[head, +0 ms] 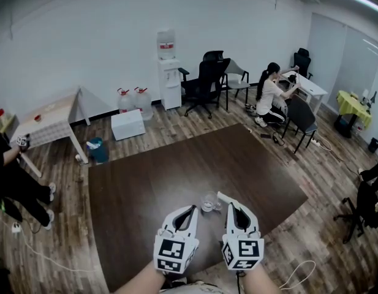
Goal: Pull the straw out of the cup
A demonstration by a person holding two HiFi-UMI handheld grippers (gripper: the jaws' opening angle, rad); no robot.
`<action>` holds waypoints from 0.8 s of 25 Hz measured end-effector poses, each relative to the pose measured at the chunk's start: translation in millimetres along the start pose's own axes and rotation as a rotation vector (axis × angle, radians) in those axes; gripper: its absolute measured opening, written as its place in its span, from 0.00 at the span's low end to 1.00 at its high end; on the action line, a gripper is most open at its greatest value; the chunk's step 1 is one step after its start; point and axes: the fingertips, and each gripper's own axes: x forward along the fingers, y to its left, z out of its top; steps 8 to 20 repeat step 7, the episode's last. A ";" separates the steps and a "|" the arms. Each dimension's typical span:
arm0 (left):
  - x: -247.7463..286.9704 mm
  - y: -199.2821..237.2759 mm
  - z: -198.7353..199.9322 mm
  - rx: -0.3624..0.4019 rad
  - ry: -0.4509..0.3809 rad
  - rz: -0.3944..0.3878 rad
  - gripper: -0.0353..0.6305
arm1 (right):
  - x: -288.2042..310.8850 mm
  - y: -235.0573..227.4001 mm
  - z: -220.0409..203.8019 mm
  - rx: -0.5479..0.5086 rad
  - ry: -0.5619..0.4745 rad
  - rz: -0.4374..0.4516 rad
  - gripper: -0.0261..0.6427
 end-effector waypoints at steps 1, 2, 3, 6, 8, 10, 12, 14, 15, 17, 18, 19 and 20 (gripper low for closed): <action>-0.1 -0.2 0.2 0.000 0.001 0.000 0.06 | -0.2 0.7 0.7 -0.001 0.001 0.001 0.10; -0.4 0.0 0.2 0.000 0.001 -0.001 0.06 | -0.2 1.6 1.1 -0.002 0.002 0.002 0.10; -0.6 0.4 -0.1 -0.001 0.002 -0.002 0.06 | 0.0 2.6 0.7 -0.002 0.004 0.003 0.10; -0.8 1.7 -1.5 0.001 0.005 -0.003 0.06 | 1.4 5.0 -2.9 0.002 0.010 0.010 0.10; -0.8 2.1 -1.9 0.002 0.005 -0.004 0.06 | 2.0 5.6 -4.5 0.005 0.011 0.012 0.10; -0.8 2.1 -1.9 0.002 0.005 -0.004 0.06 | 2.0 5.6 -4.5 0.005 0.011 0.012 0.10; -0.8 2.1 -1.9 0.002 0.005 -0.004 0.06 | 2.0 5.6 -4.5 0.005 0.011 0.012 0.10; -0.8 2.1 -1.9 0.002 0.005 -0.004 0.06 | 2.0 5.6 -4.5 0.005 0.011 0.012 0.10; -0.8 2.1 -1.9 0.002 0.005 -0.004 0.06 | 2.0 5.6 -4.5 0.005 0.011 0.012 0.10; -0.8 2.1 -1.9 0.002 0.005 -0.004 0.06 | 2.0 5.6 -4.5 0.005 0.011 0.012 0.10; -0.8 2.1 -1.9 0.002 0.005 -0.004 0.06 | 2.0 5.6 -4.5 0.005 0.011 0.012 0.10; -0.8 2.1 -1.9 0.002 0.005 -0.004 0.06 | 2.0 5.6 -4.5 0.005 0.011 0.012 0.10; -0.8 2.1 -1.9 0.002 0.005 -0.004 0.06 | 2.0 5.6 -4.5 0.005 0.011 0.012 0.10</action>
